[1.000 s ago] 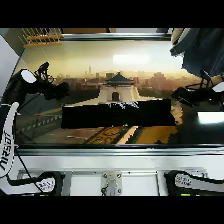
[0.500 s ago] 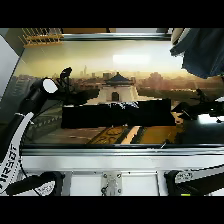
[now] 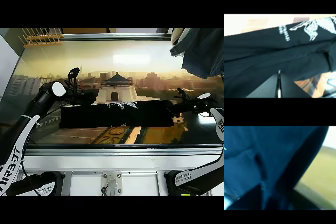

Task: Fold the clothes and pants, and hang the long-sleeved shirts on hangers.

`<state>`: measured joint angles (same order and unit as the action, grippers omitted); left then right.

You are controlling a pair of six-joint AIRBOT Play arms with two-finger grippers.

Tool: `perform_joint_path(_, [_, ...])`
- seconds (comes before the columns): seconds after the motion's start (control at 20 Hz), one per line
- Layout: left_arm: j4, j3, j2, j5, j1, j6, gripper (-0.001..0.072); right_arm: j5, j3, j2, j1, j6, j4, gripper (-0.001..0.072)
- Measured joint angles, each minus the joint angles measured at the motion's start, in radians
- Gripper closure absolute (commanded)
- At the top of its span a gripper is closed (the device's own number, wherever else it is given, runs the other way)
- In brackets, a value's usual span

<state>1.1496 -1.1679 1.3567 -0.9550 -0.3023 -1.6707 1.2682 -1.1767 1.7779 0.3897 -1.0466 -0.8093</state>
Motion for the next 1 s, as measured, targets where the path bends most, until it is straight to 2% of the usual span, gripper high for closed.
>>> perform_joint_path(0.05, [0.000,0.000,0.000,0.007,-0.006,-0.006,0.0703,-0.004,0.000,0.000,-0.008,0.000,0.001,0.0699])
perform_joint_path(0.35, [0.000,-0.076,0.113,0.033,-0.093,-0.023,0.0703,0.036,-0.046,-0.103,-0.029,-0.068,-0.050,0.0700])
perform_joint_path(0.7, [-0.002,-0.341,0.421,0.036,-0.253,-0.027,0.0703,0.230,-0.298,-0.292,-0.110,-0.269,-0.274,0.0700])
perform_joint_path(1.0, [-0.002,-0.579,0.642,-0.028,-0.352,-0.030,0.0703,0.357,-0.519,-0.343,-0.270,-0.402,-0.389,0.0700])
